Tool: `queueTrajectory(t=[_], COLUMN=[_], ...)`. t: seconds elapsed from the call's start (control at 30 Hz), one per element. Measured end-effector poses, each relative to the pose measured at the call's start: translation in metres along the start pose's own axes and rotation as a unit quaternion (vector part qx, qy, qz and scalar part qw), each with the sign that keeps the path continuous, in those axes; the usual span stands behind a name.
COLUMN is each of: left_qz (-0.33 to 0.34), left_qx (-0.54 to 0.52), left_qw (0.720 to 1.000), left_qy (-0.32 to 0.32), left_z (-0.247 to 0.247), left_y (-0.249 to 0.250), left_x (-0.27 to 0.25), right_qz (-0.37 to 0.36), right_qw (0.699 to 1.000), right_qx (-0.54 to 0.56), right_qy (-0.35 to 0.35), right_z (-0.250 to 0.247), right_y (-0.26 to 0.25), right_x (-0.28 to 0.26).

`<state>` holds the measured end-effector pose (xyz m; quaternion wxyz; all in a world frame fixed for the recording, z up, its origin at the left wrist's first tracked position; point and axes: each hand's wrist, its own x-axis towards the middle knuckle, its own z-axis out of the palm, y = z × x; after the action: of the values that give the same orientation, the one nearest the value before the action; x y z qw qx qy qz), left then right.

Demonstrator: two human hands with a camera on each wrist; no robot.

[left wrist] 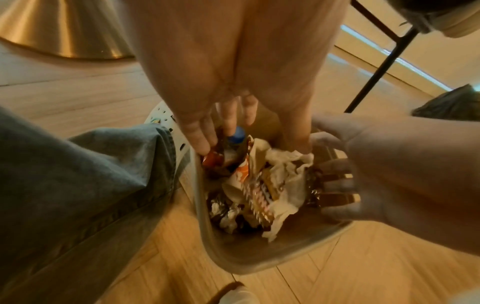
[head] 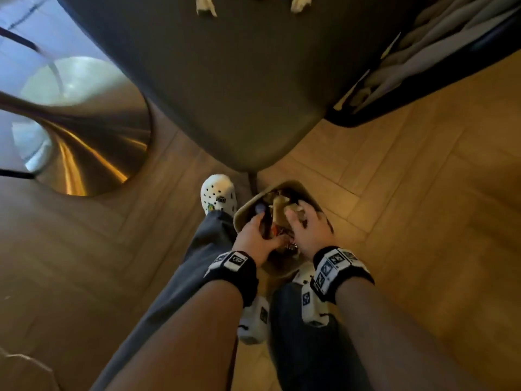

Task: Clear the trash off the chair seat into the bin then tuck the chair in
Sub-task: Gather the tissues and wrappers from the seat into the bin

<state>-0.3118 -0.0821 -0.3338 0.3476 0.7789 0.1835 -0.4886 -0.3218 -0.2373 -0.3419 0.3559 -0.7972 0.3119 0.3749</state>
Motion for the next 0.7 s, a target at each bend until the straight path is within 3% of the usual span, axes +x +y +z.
queueTrajectory(t=[0.17,0.27,0.37,0.47,0.53,0.7], left_qz=[0.079,0.145,0.214,0.264,0.263,0.187], left_qx=[-0.005,-0.043,-0.069,-0.023,0.05,0.189], left_qw=[0.994,0.981,0.96,0.935,0.921,0.927], left_qy=[0.079,0.122,0.168,0.237,0.282,0.265], left_z=[-0.043,-0.089,-0.148,-0.204,-0.235,-0.281], left_y=[0.031,0.066,0.118,0.172,0.205,0.252], left_x=[-0.058,-0.101,-0.119,-0.098,-0.069,-0.004], right_qz=[-0.008,-0.041,-0.131,-0.199,-0.184,-0.147], right_qw=[0.996,0.985,0.973,0.953,0.957,0.958], right_qx=[0.086,0.157,0.16,0.131,0.068,-0.123], right_qy=[0.034,0.055,0.105,0.189,0.214,0.214], right_z=[-0.036,-0.076,-0.123,-0.161,-0.178,-0.199], right_y=[-0.022,-0.075,-0.152,-0.232,-0.276,-0.335], right_x=[-0.041,-0.074,-0.087,-0.062,-0.029,0.049])
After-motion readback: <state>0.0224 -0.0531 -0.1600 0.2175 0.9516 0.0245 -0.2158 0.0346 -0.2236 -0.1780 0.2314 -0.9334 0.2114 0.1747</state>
